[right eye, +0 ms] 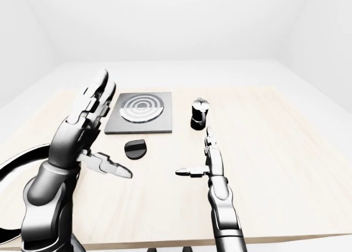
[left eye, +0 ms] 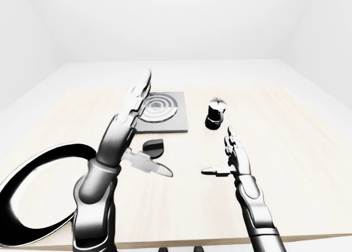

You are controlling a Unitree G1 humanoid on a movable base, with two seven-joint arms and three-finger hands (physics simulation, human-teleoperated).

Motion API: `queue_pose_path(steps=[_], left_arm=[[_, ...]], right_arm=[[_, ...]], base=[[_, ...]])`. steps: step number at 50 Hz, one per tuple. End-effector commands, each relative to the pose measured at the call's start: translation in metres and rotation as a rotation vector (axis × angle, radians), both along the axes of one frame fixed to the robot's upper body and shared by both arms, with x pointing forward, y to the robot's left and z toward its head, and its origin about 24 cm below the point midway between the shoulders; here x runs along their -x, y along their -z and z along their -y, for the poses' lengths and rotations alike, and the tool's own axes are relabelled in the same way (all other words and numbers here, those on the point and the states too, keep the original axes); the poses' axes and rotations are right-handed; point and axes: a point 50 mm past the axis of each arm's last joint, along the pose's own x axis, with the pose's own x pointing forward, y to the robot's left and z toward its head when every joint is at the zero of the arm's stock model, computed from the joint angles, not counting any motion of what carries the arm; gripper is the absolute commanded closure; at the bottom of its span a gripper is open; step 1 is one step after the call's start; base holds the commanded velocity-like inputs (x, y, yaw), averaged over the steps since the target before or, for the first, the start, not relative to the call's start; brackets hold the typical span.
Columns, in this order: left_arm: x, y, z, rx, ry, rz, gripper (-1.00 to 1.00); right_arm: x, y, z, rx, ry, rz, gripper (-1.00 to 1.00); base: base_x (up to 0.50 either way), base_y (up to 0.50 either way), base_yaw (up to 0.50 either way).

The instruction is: Turn on the stove.

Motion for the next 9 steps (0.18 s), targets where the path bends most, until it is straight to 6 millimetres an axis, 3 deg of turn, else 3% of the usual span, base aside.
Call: queue_pose_path(steps=[1,9], left_arm=[[0.022,-0.039,-0.008,0.011,0.004,0.211,-1.00],[0.034,-0.056,-0.015,0.053,0.001,0.309,-1.00]], right_arm=[[0.000,0.000,0.000,0.001,0.000,-0.001,-1.00],[0.001,0.000,-0.001,0.002,-0.003,-0.002,-1.00]], base=[[0.00,0.00,0.00],[0.00,0.00,0.00]])
